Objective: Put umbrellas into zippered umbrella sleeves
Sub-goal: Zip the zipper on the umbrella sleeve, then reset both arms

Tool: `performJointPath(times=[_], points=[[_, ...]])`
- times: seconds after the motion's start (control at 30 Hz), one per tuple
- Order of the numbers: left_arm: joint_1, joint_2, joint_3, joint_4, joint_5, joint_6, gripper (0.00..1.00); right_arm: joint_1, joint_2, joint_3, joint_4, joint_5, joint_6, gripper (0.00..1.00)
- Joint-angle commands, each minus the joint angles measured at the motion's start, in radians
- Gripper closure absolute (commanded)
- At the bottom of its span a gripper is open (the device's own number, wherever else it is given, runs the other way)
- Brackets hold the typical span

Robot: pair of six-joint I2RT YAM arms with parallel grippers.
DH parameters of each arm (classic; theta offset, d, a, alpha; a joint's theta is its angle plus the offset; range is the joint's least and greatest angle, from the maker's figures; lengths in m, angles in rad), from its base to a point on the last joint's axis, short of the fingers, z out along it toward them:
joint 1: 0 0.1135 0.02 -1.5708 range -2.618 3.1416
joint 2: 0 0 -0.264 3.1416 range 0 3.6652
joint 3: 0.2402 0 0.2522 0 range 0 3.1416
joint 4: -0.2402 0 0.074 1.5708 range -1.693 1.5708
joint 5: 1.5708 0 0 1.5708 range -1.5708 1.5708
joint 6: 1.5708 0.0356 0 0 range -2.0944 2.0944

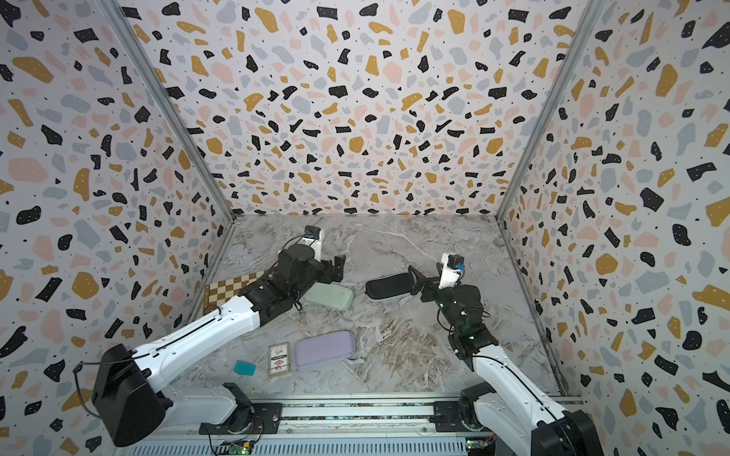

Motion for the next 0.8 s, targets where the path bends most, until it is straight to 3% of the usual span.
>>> performJointPath(times=[0.0,0.1,0.2,0.3,0.4,0.5,0.7,0.77], points=[[0.09,-0.034,-0.053,-0.049,-0.213,0.121,0.01,-0.01,0.052,0.105,-0.005,0.109,-0.079,0.0],[0.176,-0.095,-0.119,-0.079,-0.22,0.131,0.01,-0.011,0.156,0.176,-0.055,0.148,-0.223,0.0],[0.276,-0.145,-0.275,0.09,-0.122,0.166,0.01,-0.024,0.217,0.163,-0.032,0.239,-0.358,0.0],[0.347,-0.139,-0.407,0.304,-0.09,0.22,0.01,-0.067,0.23,0.097,0.026,0.252,-0.426,0.0],[0.362,-0.085,-0.441,0.394,-0.2,0.255,0.01,-0.11,0.268,0.032,0.106,0.28,-0.409,0.0],[0.377,-0.031,-0.482,0.53,-0.171,0.343,0.01,-0.129,0.341,-0.021,0.202,0.339,-0.409,0.0],[0.447,-0.013,-0.531,0.652,-0.132,0.302,0.01,-0.151,0.459,-0.087,0.333,0.363,-0.413,0.01],[0.504,-0.032,-0.539,0.638,-0.042,0.267,0.01,-0.181,0.504,-0.123,0.42,0.347,-0.38,0.01]])
